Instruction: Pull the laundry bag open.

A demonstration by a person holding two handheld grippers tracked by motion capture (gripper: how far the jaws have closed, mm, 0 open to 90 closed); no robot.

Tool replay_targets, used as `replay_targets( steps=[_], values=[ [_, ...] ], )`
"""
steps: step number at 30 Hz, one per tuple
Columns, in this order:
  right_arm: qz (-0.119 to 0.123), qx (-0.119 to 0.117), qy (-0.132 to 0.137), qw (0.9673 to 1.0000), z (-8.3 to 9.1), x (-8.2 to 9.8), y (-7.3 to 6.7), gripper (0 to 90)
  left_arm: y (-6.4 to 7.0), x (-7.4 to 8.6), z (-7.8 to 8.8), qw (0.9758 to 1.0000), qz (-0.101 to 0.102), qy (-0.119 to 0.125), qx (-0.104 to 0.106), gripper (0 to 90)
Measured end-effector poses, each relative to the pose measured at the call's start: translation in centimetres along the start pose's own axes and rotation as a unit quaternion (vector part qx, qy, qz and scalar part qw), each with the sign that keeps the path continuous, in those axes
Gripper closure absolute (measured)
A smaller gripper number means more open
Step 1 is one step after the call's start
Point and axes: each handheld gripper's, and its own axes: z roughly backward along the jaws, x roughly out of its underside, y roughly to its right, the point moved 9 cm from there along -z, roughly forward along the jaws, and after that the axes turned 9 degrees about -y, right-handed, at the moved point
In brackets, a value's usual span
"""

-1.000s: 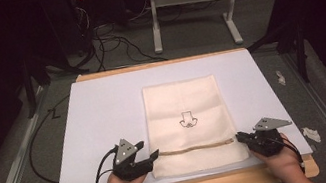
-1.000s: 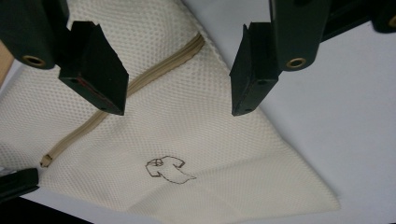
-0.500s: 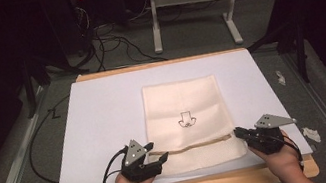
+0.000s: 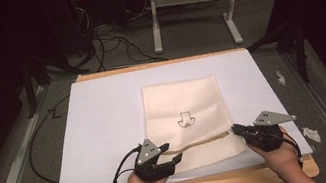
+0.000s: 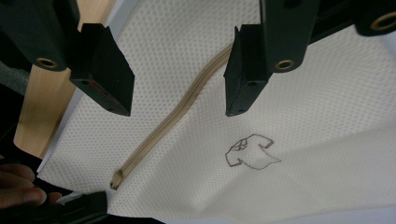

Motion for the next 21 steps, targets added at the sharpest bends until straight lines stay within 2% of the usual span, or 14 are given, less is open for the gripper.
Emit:
replay_targets(
  steps=[1,2,3,4,5,8,11,12,14,21],
  values=[
    [-0.001,-0.001,0.001,1.0000,0.0,0.0,0.0,86.2,0.8,-0.6,-1.0,1.0000,0.000,-0.001,0.006,43.4],
    [-0.002,-0.003,0.001,1.0000,0.0,0.0,0.0,86.2,0.8,-0.6,-1.0,1.0000,0.000,-0.001,0.006,43.6],
    [-0.002,-0.004,0.003,1.0000,0.0,0.0,0.0,86.2,1.7,-1.1,-1.9,0.9999,-0.003,0.000,0.011,44.0],
    [-0.002,-0.004,0.003,1.0000,0.0,0.0,0.0,86.2,1.7,-1.1,-1.9,0.9999,-0.003,0.000,0.011,44.4],
    [-0.002,-0.005,0.004,1.0000,0.1,0.0,-0.1,86.2,2.5,-1.7,-2.9,0.9998,-0.005,0.001,0.019,45.0],
    [-0.001,-0.008,0.007,0.9999,0.2,-0.1,-0.3,86.2,3.1,-2.3,-3.7,0.9997,-0.009,0.000,0.022,46.6],
    [0.003,-0.012,0.011,0.9999,0.2,-0.2,-0.4,86.2,4.3,-3.4,-5.5,0.9994,-0.019,-0.004,0.030,49.9],
    [0.003,-0.012,0.011,0.9999,0.2,-0.2,-0.4,86.2,4.3,-3.4,-5.5,0.9994,-0.019,-0.004,0.030,51.1],
    [-0.001,-0.014,0.013,0.9998,0.2,-0.4,-0.5,86.2,5.1,-3.9,-6.8,0.9989,-0.028,-0.014,0.035,53.7],
    [-0.001,-0.024,0.020,0.9995,0.3,-0.5,-0.9,86.2,6.0,-4.6,-9.5,0.9983,-0.031,-0.032,0.037,56.9]
  ],
)
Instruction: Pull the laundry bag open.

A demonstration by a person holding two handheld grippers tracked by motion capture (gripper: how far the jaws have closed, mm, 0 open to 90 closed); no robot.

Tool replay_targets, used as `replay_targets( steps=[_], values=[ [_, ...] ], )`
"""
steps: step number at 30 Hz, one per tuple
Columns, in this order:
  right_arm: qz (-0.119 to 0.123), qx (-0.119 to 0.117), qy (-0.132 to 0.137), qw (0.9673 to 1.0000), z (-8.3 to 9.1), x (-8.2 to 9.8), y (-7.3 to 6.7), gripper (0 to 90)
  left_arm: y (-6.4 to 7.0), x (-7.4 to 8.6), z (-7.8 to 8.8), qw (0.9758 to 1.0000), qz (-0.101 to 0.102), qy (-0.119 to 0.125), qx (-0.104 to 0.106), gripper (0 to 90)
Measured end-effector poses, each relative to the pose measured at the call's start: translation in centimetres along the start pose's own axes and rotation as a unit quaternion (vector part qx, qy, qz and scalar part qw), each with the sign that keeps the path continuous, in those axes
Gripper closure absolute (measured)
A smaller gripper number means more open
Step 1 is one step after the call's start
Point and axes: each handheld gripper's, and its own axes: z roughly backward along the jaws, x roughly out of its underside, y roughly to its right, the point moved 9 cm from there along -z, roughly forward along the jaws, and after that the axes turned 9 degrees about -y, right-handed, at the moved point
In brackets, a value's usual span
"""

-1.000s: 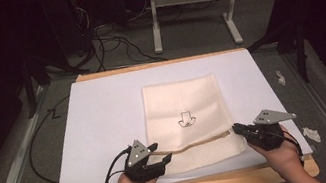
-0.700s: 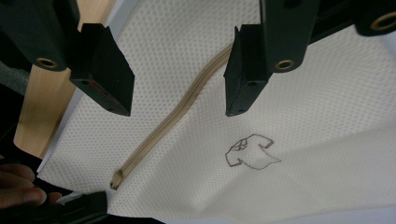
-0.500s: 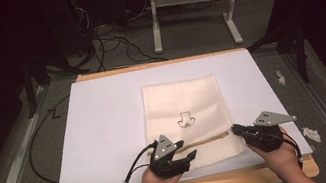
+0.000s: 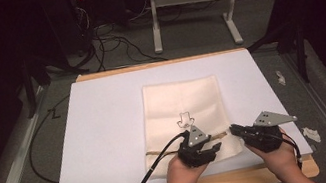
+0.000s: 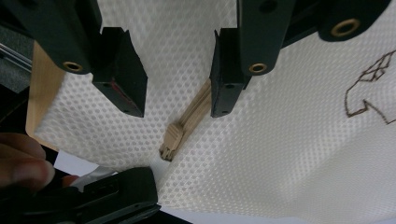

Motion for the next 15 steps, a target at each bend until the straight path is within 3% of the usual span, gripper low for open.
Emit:
replay_targets(
  steps=[6,11,15],
  values=[
    [0.002,-0.006,0.006,1.0000,0.2,-0.2,-0.4,86.3,0.6,-0.7,-1.2,1.0000,-0.001,-0.003,-0.005,62.2],
    [0.002,-0.003,0.007,1.0000,0.3,-0.2,-0.3,86.3,0.7,-1.2,-1.8,0.9998,0.003,0.004,-0.020,71.6],
    [0.003,-0.001,0.009,1.0000,0.2,-0.2,-0.1,86.3,1.0,-1.2,-1.7,0.9997,-0.012,0.006,-0.022,84.0]
  ],
)
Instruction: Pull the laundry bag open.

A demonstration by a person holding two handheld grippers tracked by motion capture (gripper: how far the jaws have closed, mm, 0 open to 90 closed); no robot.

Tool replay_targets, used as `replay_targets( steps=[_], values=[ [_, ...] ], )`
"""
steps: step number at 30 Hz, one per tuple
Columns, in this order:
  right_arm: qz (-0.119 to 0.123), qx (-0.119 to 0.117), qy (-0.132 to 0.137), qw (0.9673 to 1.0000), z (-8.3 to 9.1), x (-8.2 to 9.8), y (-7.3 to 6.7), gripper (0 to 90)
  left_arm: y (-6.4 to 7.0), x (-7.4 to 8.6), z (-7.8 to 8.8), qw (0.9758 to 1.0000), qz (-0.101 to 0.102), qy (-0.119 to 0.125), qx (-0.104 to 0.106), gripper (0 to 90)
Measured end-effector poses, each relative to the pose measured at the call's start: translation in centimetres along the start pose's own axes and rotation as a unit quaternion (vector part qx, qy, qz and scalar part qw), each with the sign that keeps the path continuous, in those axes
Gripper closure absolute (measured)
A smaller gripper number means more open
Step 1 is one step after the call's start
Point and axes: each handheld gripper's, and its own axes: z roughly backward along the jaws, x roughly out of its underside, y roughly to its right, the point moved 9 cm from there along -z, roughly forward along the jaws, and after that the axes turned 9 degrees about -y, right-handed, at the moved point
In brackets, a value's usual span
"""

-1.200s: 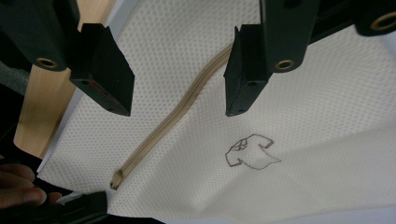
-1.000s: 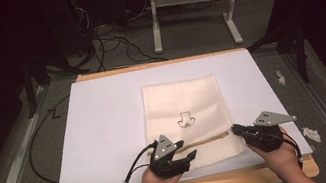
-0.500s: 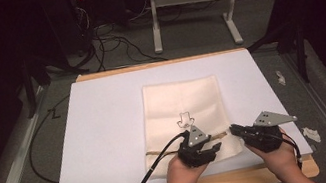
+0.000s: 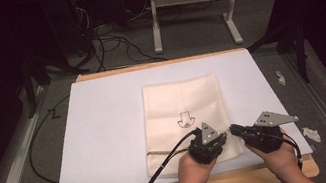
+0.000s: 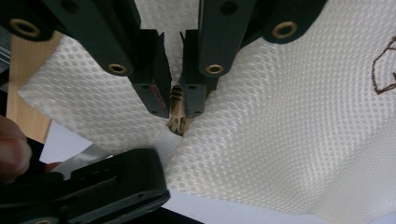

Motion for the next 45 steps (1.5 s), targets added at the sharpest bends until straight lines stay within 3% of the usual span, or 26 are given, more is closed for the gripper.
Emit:
replay_targets(
  steps=[10,17,22,24,27,45],
  values=[
    [-0.010,0.001,0.003,0.9999,0.0,0.1,0.1,85.4,0.1,0.0,0.1,1.0000,-0.006,0.005,-0.003,87.1],
    [-0.037,-0.013,0.007,0.9992,-0.3,0.3,0.4,78.4,0.0,0.0,0.3,0.9999,-0.003,0.010,0.002,87.2],
    [-0.041,-0.019,0.001,0.9990,-0.6,0.5,0.2,76.3,0.0,0.0,0.4,0.9999,-0.001,0.012,0.001,87.2],
    [-0.033,-0.020,-0.002,0.9993,-0.7,0.4,0.1,82.9,-0.1,0.1,0.3,0.9999,0.001,0.011,0.003,87.2],
    [-0.015,-0.007,-0.009,0.9998,-0.8,0.4,0.0,84.5,-0.1,0.2,0.1,0.9999,0.007,0.010,0.006,87.1],
    [-0.002,0.001,-0.015,0.9999,-0.8,0.3,-0.7,84.9,-0.4,0.9,0.8,0.9998,0.014,0.010,0.006,87.2]
  ],
)
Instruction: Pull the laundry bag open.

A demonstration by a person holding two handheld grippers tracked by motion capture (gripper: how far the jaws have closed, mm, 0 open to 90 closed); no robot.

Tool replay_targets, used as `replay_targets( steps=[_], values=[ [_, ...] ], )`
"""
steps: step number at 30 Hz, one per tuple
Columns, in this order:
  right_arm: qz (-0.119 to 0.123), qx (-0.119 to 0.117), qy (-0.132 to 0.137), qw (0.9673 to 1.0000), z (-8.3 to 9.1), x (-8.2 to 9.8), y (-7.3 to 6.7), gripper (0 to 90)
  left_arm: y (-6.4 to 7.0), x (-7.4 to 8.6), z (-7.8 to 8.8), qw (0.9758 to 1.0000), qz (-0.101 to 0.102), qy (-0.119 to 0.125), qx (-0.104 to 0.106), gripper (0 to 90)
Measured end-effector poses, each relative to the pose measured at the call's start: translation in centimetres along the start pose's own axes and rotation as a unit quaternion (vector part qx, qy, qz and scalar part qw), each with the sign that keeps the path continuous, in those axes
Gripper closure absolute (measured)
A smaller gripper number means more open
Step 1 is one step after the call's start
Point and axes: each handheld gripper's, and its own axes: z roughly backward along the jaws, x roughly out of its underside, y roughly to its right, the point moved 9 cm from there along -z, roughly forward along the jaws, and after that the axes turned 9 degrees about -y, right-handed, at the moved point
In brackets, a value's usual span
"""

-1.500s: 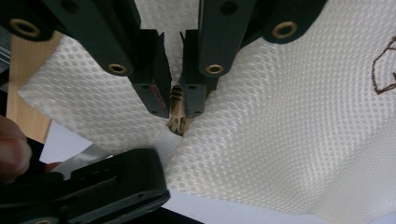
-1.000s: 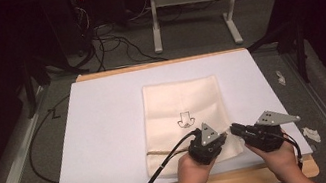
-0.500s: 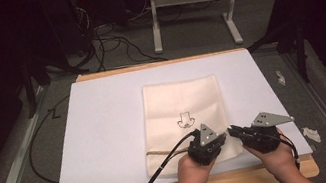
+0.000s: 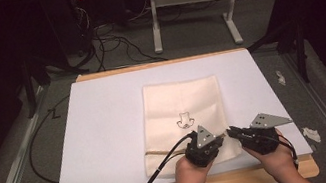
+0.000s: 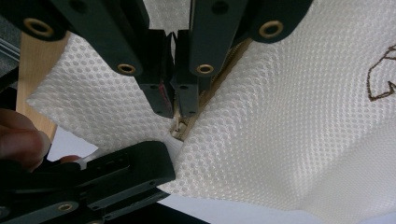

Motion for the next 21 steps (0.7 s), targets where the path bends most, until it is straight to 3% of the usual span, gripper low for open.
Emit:
replay_targets(
  steps=[4,15,21],
  values=[
    [0.008,0.005,-0.001,1.0000,0.0,0.1,0.2,85.0,-0.4,0.8,0.0,1.0000,0.007,-0.007,-0.003,87.2],
    [0.003,0.009,0.002,1.0000,0.2,0.0,0.6,84.9,-1.4,2.0,1.1,0.9997,0.013,-0.015,-0.012,87.2],
    [0.000,0.010,0.000,0.9999,0.1,0.2,0.8,84.9,-2.9,3.3,2.3,0.9992,0.024,-0.021,-0.024,87.1]
  ],
)
